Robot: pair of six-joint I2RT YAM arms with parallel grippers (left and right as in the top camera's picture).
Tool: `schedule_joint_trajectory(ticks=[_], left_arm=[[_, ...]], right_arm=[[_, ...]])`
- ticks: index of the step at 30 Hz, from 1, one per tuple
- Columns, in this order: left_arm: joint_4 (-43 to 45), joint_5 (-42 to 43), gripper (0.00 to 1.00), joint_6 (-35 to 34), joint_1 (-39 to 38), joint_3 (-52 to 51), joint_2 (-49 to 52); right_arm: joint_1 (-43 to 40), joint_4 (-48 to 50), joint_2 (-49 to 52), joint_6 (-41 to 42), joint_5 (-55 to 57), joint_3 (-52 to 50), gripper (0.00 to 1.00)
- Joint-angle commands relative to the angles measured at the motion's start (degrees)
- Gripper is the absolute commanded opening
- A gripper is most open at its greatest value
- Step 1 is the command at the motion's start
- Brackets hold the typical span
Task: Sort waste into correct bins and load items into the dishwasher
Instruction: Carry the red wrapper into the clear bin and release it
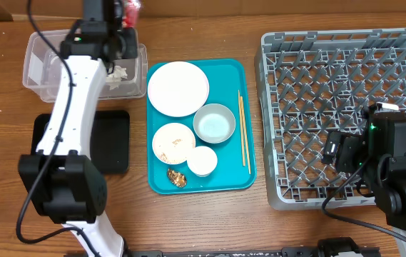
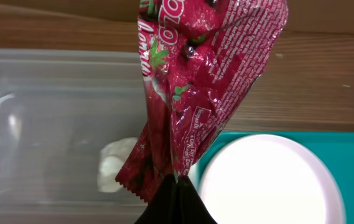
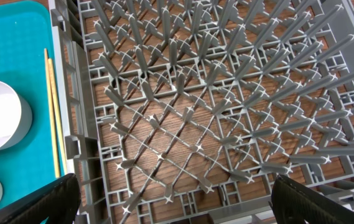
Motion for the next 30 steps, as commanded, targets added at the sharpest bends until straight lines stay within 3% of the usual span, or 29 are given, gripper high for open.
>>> schedule_joint_trajectory(ticks=[1, 9, 30], left_arm=[[0.50, -1.14, 0.04, -2.01, 2.69, 0.22, 2.86], [0.74, -0.94, 0.04, -4.52, 6.43, 0.22, 4.48], [-0.22, -1.07, 0.05, -4.48, 6.38, 0.22, 4.48]], right_arm=[[-0.20, 0.11, -0.20, 0.26, 0.55, 1.33, 1.00], [-0.20, 0.11, -0.20, 0.26, 0.55, 1.33, 1.00], [-0.20, 0.11, -0.20, 0.26, 0.52, 1.33, 1.00]])
